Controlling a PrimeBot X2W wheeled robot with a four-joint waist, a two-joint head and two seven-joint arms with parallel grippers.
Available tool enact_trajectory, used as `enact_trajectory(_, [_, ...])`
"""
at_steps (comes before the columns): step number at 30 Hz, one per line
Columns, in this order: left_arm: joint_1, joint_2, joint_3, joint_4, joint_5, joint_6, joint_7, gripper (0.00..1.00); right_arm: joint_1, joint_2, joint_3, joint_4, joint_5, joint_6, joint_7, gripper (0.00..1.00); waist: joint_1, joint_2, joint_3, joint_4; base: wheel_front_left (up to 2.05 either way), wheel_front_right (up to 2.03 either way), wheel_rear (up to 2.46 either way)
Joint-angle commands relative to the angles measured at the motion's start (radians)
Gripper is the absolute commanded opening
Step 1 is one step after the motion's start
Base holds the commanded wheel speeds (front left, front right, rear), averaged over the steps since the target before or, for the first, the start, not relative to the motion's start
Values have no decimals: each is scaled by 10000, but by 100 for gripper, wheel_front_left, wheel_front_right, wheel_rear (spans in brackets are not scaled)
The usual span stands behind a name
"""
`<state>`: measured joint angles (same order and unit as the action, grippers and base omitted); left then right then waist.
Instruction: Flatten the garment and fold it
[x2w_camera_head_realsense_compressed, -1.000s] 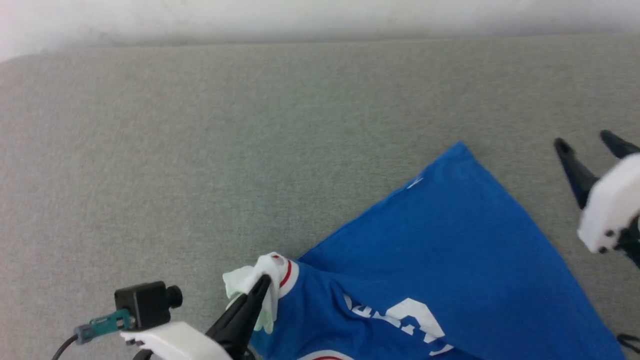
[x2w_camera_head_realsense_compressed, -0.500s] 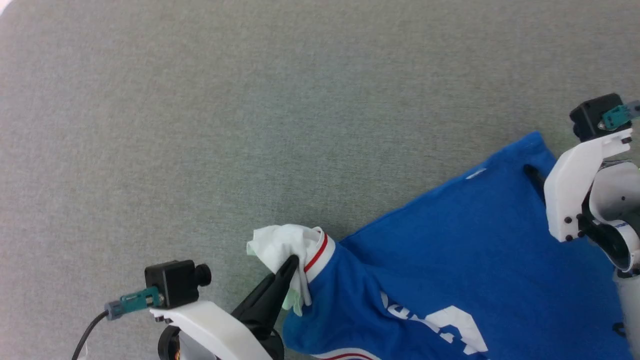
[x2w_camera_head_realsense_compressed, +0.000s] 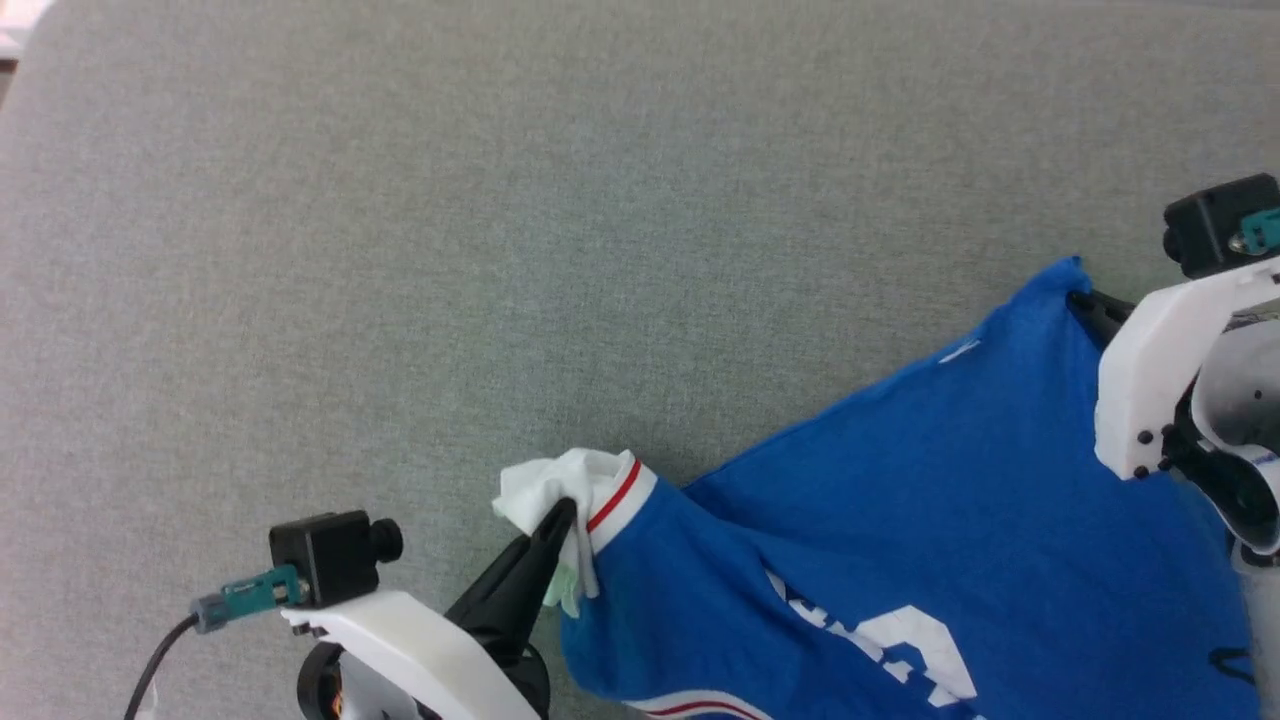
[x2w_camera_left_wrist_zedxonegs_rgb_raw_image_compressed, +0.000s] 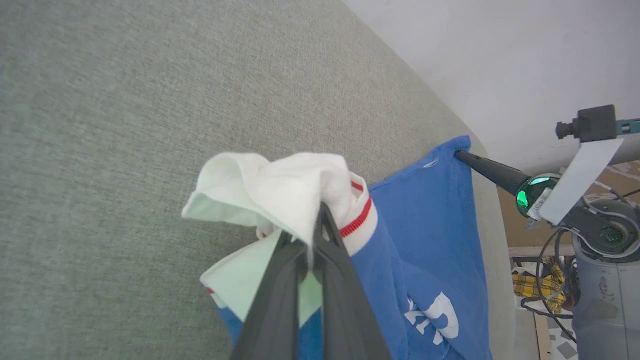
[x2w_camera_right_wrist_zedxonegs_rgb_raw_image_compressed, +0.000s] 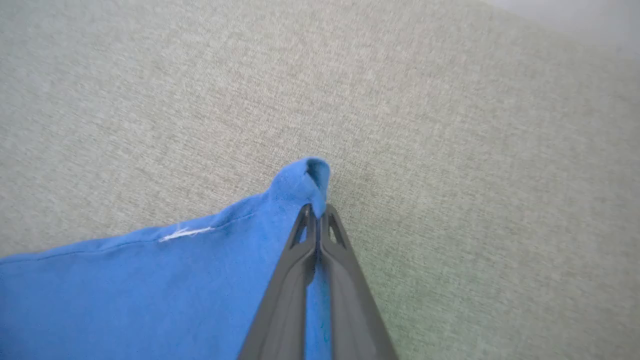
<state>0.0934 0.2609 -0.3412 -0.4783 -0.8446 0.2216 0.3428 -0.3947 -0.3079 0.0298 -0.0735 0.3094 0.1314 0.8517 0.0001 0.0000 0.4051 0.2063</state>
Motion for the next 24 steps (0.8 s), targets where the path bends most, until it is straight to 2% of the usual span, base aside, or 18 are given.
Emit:
enact_trajectory(1, [-82, 61, 63, -15, 70, 49, -14, 0, 119, 71, -73, -90, 62, -7, -121, 0, -1, 0, -828, -512, 0, 0, 0])
enact_trajectory(7, [-549, 477, 547, -115, 460, 394, 122, 0, 484, 858, -1078, -769, -14, -7, -1359, 0, -1, 0, -2269, -1147, 0, 0, 0])
enact_trajectory(11, [-1632, 799, 1060, -33, 1021, 808, 225, 0, 218, 1195, -1375, -1017, -242, -7, -2003, 0, -1, 0, -3149, -1639, 0, 0, 0])
enact_trajectory(13, [-2275, 990, 1126, 47, 1273, 863, 389, 0, 2, 1343, -1431, -1049, -308, -7, -2205, 0, -1, 0, -3501, -1856, 0, 0, 0])
enact_trajectory(18, [-4443, 1696, 1020, 649, 1813, 538, 1183, 0, -928, 1415, -1365, -1059, -527, -7, -2450, 0, -1, 0, -3981, -2234, 0, 0, 0])
enact_trajectory(24, [-7486, 2008, 910, 2342, 2098, -115, 1685, 0, -2634, 1129, -1100, -484, -498, -7, -2258, 0, -1, 0, -4181, -2479, 0, 0, 0])
